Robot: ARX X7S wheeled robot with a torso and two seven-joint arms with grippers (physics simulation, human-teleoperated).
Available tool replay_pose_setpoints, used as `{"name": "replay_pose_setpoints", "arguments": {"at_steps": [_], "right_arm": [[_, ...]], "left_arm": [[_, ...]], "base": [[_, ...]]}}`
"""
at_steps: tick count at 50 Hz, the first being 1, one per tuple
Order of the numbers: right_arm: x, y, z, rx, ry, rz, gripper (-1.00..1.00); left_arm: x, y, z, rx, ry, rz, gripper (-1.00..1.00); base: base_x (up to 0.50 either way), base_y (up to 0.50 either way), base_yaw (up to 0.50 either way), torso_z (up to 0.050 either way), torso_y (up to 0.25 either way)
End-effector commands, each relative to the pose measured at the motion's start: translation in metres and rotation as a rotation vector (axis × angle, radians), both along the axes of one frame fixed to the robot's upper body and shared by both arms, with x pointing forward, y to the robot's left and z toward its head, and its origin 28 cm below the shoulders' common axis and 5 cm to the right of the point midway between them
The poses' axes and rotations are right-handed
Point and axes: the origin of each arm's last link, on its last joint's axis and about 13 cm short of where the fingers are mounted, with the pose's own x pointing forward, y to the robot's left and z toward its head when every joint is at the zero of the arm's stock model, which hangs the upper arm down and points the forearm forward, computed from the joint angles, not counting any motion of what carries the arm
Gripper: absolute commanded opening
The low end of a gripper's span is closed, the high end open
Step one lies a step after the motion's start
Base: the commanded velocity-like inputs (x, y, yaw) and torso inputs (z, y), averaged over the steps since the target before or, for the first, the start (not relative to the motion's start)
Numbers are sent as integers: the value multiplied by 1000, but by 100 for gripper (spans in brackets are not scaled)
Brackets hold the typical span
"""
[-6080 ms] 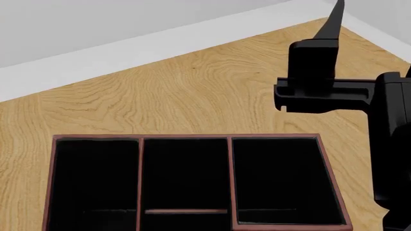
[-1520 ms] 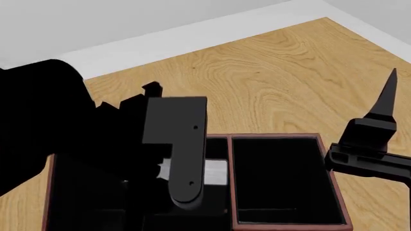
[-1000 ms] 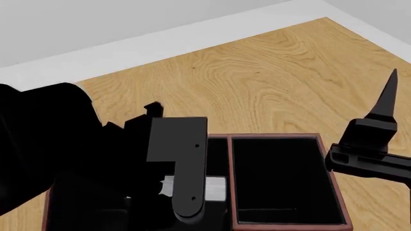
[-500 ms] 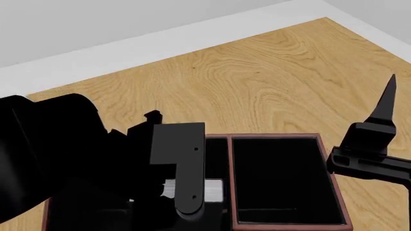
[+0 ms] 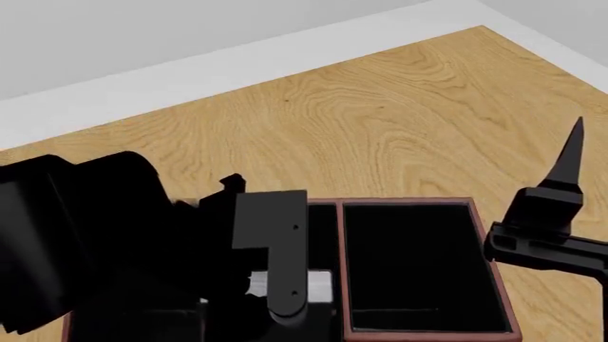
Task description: Pick up the book and place it in the back compartment of the caddy.
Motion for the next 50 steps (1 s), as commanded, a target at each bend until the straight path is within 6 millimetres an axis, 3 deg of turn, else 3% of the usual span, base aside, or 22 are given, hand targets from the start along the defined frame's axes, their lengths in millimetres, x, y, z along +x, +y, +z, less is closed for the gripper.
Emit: {"name": "replay_pose_setpoints", "arguments": {"at_steps": [1, 31, 50], "right_arm": [[-3, 4, 4, -2, 5, 1, 100], [1, 5, 3, -8, 18, 6, 100], [2, 7, 3, -9, 24, 10, 100]], "left_arm": [[4, -3, -5, -23, -12, 6, -100], [24, -1, -35, 4, 11, 15, -100], [26, -3, -55, 12, 36, 6, -100]], "base": [[0, 0, 0, 0, 0], [0, 0, 0, 0, 1], [0, 0, 0, 0, 1]]}}
